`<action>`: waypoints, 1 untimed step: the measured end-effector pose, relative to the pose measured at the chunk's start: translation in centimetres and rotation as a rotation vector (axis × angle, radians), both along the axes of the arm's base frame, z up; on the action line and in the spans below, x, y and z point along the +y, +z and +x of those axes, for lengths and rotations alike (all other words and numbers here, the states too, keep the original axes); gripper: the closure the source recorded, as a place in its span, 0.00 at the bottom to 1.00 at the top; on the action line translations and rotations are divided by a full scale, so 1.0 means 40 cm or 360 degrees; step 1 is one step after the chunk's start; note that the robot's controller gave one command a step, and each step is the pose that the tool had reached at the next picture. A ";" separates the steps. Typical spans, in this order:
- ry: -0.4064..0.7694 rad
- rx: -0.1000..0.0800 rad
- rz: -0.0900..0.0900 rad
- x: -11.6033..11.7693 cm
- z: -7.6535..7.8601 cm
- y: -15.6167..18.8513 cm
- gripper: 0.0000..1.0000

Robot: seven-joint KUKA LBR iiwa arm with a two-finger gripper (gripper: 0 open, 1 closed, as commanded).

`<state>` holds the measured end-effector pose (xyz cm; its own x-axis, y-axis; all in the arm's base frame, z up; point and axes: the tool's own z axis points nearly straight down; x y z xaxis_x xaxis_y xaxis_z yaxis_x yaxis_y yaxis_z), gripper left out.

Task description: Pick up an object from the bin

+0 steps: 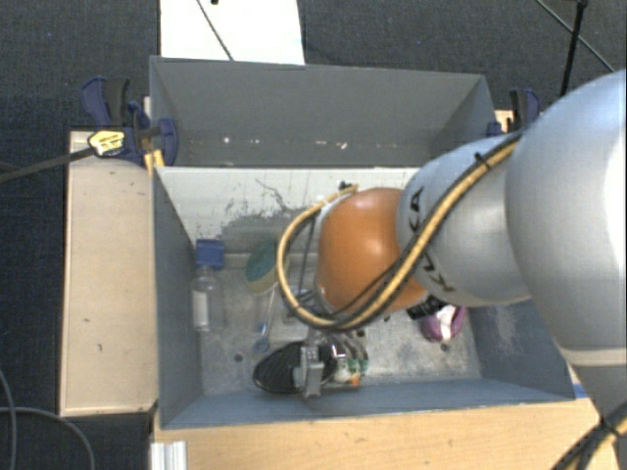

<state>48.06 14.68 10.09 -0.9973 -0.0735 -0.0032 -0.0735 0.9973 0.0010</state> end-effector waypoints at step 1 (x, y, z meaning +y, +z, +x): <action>-0.0323 0.0018 0.0001 -0.002 -0.003 -0.072 0.00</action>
Offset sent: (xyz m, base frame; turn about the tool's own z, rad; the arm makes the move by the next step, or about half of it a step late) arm -0.0005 -0.0029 -0.0309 0.2055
